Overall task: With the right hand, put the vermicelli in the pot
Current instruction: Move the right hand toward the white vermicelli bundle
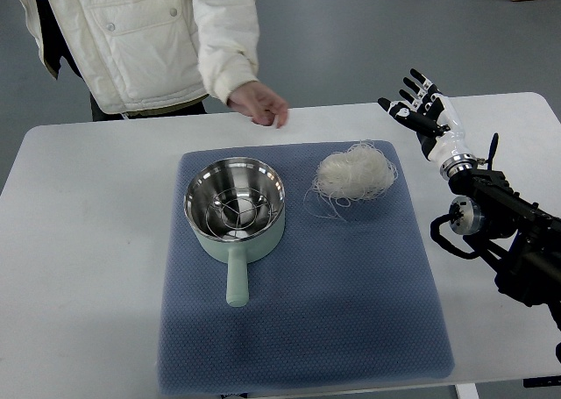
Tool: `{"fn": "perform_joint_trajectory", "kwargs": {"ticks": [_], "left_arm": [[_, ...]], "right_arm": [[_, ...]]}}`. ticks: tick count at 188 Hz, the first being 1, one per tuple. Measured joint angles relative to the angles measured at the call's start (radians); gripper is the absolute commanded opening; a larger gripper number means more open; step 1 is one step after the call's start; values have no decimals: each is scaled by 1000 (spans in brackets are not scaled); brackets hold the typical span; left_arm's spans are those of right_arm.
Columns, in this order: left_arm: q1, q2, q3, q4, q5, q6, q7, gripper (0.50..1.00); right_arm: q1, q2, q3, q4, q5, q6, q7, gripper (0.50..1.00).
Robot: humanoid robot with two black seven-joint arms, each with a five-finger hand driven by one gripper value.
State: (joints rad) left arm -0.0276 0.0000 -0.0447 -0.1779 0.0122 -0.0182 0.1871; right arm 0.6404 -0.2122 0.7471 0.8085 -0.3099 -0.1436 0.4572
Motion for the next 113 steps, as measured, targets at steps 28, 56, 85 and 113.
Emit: {"fn": "perform_joint_trajectory", "kwargs": {"ticks": [28,56,85,113], "left_arm": [[0,0,-1,0,0,0,0,1000],[0,0,-1,0,0,0,0,1000],[0,0,-1,0,0,0,0,1000],[0,0,-1,0,0,0,0,1000]], "right_arm": [[4,-4,-2,0,-1,1,-1,926],[7,-9,-8,0,-5,3,-2,926],[8,-14,-11,0,-103,39,-4,924],[13,-21,-23,2,-333,88,-5,921]]}}
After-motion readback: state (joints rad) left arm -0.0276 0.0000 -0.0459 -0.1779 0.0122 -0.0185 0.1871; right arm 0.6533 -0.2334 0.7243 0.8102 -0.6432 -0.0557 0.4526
